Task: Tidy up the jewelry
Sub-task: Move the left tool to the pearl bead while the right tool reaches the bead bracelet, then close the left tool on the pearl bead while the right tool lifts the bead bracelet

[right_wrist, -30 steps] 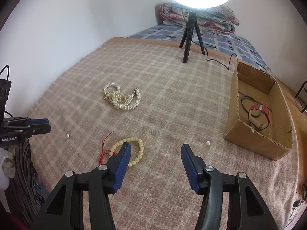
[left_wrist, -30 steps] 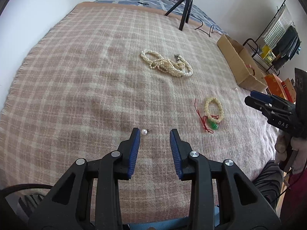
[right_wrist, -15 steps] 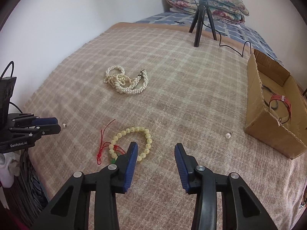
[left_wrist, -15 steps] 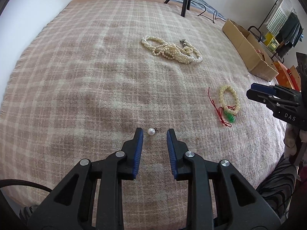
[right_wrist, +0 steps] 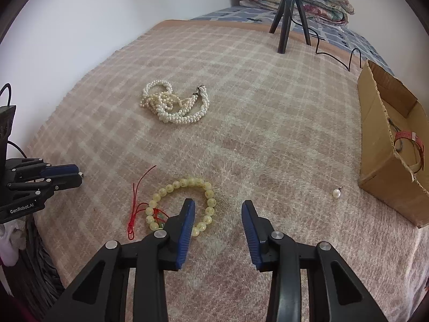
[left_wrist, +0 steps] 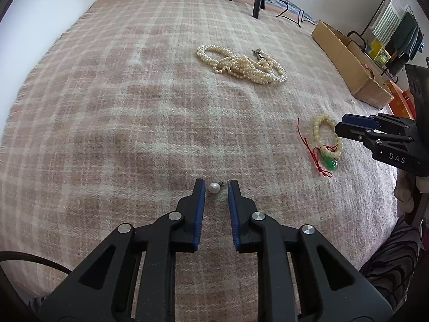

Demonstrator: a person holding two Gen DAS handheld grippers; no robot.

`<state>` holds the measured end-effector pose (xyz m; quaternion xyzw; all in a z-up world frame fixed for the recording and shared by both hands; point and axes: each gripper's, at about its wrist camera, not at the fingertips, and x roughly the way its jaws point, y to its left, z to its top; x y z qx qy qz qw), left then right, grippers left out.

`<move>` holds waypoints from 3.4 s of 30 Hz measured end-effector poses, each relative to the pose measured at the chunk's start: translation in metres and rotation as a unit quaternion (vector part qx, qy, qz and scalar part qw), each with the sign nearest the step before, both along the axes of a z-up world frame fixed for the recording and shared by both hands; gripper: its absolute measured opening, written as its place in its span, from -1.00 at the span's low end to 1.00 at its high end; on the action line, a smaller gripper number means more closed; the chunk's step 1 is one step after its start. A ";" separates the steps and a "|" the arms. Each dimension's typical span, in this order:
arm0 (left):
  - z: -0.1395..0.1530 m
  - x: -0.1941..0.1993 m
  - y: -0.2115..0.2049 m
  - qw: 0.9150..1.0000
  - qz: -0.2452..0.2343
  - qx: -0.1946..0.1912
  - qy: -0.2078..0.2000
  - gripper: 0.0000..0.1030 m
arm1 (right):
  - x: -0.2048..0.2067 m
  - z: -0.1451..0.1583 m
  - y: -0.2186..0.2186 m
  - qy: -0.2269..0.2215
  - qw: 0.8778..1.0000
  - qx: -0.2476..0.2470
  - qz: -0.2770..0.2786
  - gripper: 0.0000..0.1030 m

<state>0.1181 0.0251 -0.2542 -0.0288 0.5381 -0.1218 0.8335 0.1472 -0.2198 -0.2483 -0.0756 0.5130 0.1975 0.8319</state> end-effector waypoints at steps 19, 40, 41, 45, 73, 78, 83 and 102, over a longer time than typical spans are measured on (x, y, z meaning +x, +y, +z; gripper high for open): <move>-0.005 0.000 -0.007 1.000 -0.002 0.010 -0.010 -0.85 | 0.004 -0.011 0.010 0.010 1.000 -0.011 0.010 -0.85; 0.022 -0.021 0.006 0.999 0.017 -0.012 -0.034 -0.86 | -0.032 0.049 0.020 -0.064 0.998 0.017 0.020 -0.90; 0.023 -0.022 0.006 0.999 0.018 -0.013 -0.034 -0.86 | -0.033 0.052 0.020 -0.067 0.997 0.018 0.020 -0.90; 0.029 -0.024 0.007 0.999 0.020 -0.014 -0.040 -0.86 | -0.038 0.063 0.017 -0.081 0.996 0.022 0.016 -0.90; 0.087 -0.006 -0.040 0.994 -0.019 -0.065 -0.090 -0.86 | -0.040 0.160 -0.079 -0.198 0.978 0.002 -0.068 -0.90; 0.097 0.003 -0.063 0.991 -0.035 -0.077 -0.099 -0.86 | -0.036 0.167 -0.095 -0.207 0.975 -0.005 -0.082 -0.90; 0.106 0.014 -0.089 0.988 -0.054 -0.088 -0.110 -0.86 | -0.032 0.170 -0.113 -0.214 0.972 -0.013 -0.094 -0.90; 0.119 0.074 -0.213 0.977 -0.122 -0.119 -0.129 -0.86 | 0.031 0.170 -0.185 -0.223 0.964 -0.022 -0.142 -0.90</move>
